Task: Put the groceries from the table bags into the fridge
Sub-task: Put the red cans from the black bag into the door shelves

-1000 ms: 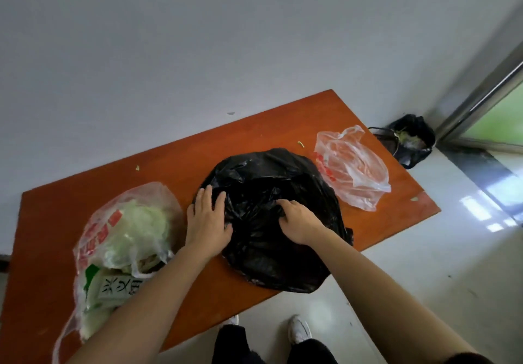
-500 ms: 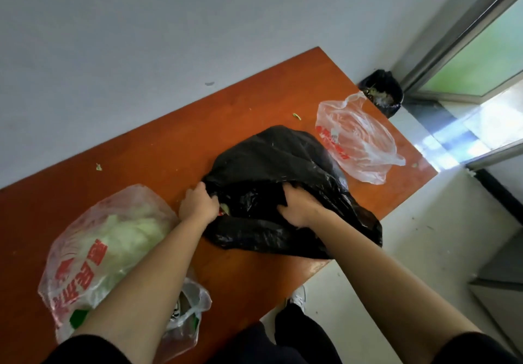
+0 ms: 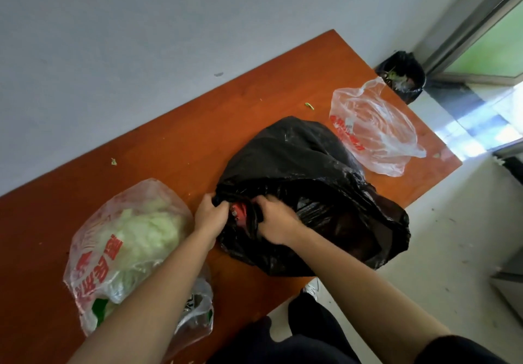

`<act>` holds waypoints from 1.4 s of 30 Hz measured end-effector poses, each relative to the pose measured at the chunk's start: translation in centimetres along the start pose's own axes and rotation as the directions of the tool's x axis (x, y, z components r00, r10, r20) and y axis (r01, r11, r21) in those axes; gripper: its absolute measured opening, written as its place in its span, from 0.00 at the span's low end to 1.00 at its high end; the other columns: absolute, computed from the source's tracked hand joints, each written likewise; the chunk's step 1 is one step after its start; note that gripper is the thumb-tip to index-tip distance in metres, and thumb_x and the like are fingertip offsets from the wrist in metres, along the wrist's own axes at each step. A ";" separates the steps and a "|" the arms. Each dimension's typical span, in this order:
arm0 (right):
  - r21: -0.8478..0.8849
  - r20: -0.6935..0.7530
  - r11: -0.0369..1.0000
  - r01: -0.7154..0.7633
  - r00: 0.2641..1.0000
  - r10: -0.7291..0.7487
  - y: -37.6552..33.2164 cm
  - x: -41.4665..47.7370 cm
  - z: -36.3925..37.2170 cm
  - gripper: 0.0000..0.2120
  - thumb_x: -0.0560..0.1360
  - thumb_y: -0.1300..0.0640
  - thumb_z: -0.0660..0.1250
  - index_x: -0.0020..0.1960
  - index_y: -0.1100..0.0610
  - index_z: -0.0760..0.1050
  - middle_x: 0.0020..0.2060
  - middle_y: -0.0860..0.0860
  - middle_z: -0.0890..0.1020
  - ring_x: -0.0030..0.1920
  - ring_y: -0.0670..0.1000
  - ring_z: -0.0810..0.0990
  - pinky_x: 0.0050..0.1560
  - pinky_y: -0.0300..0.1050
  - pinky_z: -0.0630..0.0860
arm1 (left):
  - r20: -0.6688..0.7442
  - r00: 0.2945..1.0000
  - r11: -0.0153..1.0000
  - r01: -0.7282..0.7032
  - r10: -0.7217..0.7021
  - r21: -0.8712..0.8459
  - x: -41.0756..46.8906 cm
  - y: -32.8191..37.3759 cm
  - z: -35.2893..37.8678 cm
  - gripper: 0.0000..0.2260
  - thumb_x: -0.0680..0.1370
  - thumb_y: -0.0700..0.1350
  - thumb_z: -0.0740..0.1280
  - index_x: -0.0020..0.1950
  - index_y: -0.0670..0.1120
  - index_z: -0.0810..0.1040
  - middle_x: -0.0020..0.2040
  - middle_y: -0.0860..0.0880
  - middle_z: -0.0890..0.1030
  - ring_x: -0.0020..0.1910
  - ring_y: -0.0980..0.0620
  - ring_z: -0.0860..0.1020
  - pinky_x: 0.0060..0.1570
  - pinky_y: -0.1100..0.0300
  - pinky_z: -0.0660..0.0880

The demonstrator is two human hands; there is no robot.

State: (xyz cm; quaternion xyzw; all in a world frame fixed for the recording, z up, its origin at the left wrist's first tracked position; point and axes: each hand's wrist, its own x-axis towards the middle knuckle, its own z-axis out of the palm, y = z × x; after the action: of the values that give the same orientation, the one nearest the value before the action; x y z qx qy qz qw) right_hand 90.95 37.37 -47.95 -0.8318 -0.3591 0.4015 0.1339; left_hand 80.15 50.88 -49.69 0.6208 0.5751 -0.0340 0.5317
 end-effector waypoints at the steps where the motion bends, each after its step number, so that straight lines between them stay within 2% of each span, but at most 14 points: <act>1: 0.022 0.043 1.000 -0.003 0.999 0.002 -0.2 -0.4 0.8 0.28 0.76 0.51 0.67 0.74 0.52 0.63 0.65 0.57 0.71 0.63 0.64 0.74 0.60 0.55 0.74 | -0.015 1.000 1.000 -0.006 0.006 0.017 0.1 0.0 -0.2 0.13 0.80 0.47 0.63 0.64 0.47 0.72 0.56 0.47 0.78 0.54 0.45 0.77 0.57 0.47 0.76; 5: -0.031 0.122 0.987 -0.160 0.979 0.163 0.0 0.4 2.5 0.31 0.78 0.49 0.65 0.77 0.54 0.58 0.70 0.59 0.65 0.66 0.65 0.72 0.63 0.56 0.73 | -0.038 0.997 0.993 -0.069 0.073 0.097 0.0 0.2 -1.1 0.14 0.80 0.41 0.63 0.66 0.44 0.73 0.54 0.48 0.78 0.50 0.47 0.76 0.50 0.51 0.76; 7: -0.051 0.148 0.988 -0.143 0.978 0.149 0.0 1.3 2.6 0.31 0.76 0.45 0.67 0.75 0.56 0.63 0.66 0.57 0.69 0.64 0.64 0.74 0.62 0.53 0.75 | -0.047 0.992 0.984 -0.109 0.117 0.138 -0.2 0.2 -1.5 0.16 0.79 0.39 0.63 0.67 0.43 0.73 0.54 0.47 0.78 0.51 0.48 0.76 0.49 0.53 0.75; 10: -0.040 0.170 0.995 -0.093 0.981 0.098 0.4 1.9 1.9 0.19 0.74 0.45 0.67 0.61 0.54 0.75 0.54 0.55 0.79 0.53 0.59 0.81 0.53 0.50 0.80 | -0.036 0.985 0.967 -0.159 0.170 0.201 -0.5 0.4 -1.8 0.17 0.78 0.37 0.62 0.67 0.44 0.73 0.56 0.46 0.79 0.54 0.45 0.78 0.54 0.49 0.78; 12: 0.003 0.097 0.997 -0.079 0.992 0.078 0.7 0.7 0.7 0.17 0.73 0.45 0.67 0.56 0.54 0.77 0.51 0.56 0.79 0.50 0.58 0.80 0.51 0.50 0.80 | -0.036 0.980 0.958 -0.182 0.195 0.221 -0.6 0.8 -1.9 0.17 0.77 0.37 0.62 0.65 0.45 0.73 0.54 0.47 0.79 0.54 0.44 0.79 0.53 0.49 0.78; 14: 0.049 -0.024 0.995 -0.082 0.996 0.083 1.6 -0.8 -0.7 0.25 0.68 0.41 0.69 0.60 0.53 0.77 0.53 0.56 0.77 0.54 0.57 0.77 0.54 0.47 0.77 | -0.017 0.977 0.943 -0.203 0.214 0.263 -0.6 1.5 -1.9 0.17 0.75 0.39 0.63 0.64 0.47 0.73 0.54 0.47 0.78 0.54 0.44 0.78 0.53 0.47 0.77; 19: 0.105 -0.215 0.987 -0.122 0.966 0.142 4.8 -4.4 -5.1 0.29 0.66 0.38 0.76 0.62 0.53 0.79 0.52 0.51 0.76 0.51 0.53 0.78 0.51 0.44 0.75 | 0.058 0.952 0.804 -0.285 0.300 0.522 -0.5 3.6 -1.4 0.28 0.73 0.49 0.70 0.71 0.50 0.66 0.70 0.47 0.65 0.70 0.42 0.63 0.68 0.42 0.64; 24: 0.250 -0.425 0.958 -0.143 0.872 0.241 7.0 -6.5 -9.8 0.34 0.63 0.29 0.70 0.59 0.51 0.80 0.47 0.48 0.82 0.44 0.45 0.80 0.44 0.42 0.78 | 0.144 0.805 0.503 -0.488 0.576 0.713 -0.9 7.0 0.5 0.43 0.69 0.54 0.74 0.77 0.50 0.54 0.78 0.44 0.50 0.78 0.43 0.47 0.71 0.39 0.48; 27: 0.321 -0.569 0.937 -0.136 0.763 0.306 7.7 -6.5 -13.0 0.30 0.66 0.30 0.71 0.58 0.51 0.81 0.44 0.46 0.83 0.42 0.43 0.81 0.43 0.42 0.80 | 0.185 0.668 0.334 -0.568 0.721 0.752 -0.2 10.6 1.3 0.35 0.71 0.47 0.72 0.75 0.48 0.62 0.74 0.44 0.61 0.73 0.42 0.62 0.69 0.42 0.57; 30: 0.331 -0.651 0.931 -0.155 0.677 0.344 8.7 -5.6 -15.9 0.31 0.68 0.31 0.71 0.62 0.51 0.79 0.51 0.49 0.82 0.49 0.48 0.81 0.47 0.43 0.78 | 0.079 0.571 0.410 -0.672 0.817 0.617 0.0 15.0 1.7 0.21 0.71 0.35 0.68 0.63 0.44 0.74 0.63 0.43 0.72 0.58 0.40 0.75 0.55 0.47 0.71; 34: 0.363 -0.664 0.911 -0.195 0.632 0.400 10.0 -4.3 -18.1 0.32 0.71 0.35 0.72 0.65 0.56 0.77 0.56 0.53 0.81 0.55 0.53 0.79 0.51 0.43 0.75 | -0.162 0.538 0.554 -0.734 0.827 0.393 -0.3 20.1 1.3 0.15 0.70 0.33 0.65 0.55 0.42 0.74 0.58 0.42 0.73 0.55 0.41 0.74 0.53 0.53 0.70; 36: 0.419 -0.656 0.894 -0.159 0.628 0.420 10.2 -4.0 -17.8 0.31 0.70 0.35 0.72 0.64 0.54 0.78 0.53 0.51 0.83 0.52 0.50 0.81 0.52 0.45 0.79 | -0.055 0.492 0.464 -0.770 0.869 0.438 0.1 21.6 1.2 0.19 0.68 0.41 0.67 0.58 0.43 0.74 0.61 0.41 0.71 0.61 0.40 0.71 0.61 0.49 0.69; 40: 0.454 -0.637 0.881 -0.130 0.644 0.423 10.9 -3.7 -15.3 0.30 0.70 0.37 0.72 0.68 0.50 0.76 0.53 0.48 0.82 0.48 0.46 0.78 0.49 0.42 0.75 | 0.332 0.506 0.306 -0.810 0.796 0.499 0.6 22.7 3.0 0.30 0.64 0.57 0.64 0.64 0.49 0.74 0.71 0.44 0.65 0.72 0.44 0.61 0.69 0.46 0.59; 42: 0.484 -0.628 0.866 -0.126 0.639 0.444 11.4 -3.4 -14.4 0.31 0.70 0.36 0.71 0.68 0.49 0.75 0.54 0.49 0.81 0.49 0.47 0.79 0.49 0.40 0.75 | 0.332 0.350 0.181 -0.876 0.876 0.446 0.3 22.8 4.6 0.21 0.69 0.59 0.61 0.54 0.49 0.78 0.58 0.47 0.74 0.60 0.46 0.69 0.59 0.51 0.64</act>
State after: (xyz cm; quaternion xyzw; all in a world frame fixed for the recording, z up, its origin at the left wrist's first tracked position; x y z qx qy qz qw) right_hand 106.07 27.86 -42.61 -0.9225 -0.0487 0.1219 0.3629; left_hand 99.95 52.99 -37.75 0.9594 0.0781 0.1093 0.2478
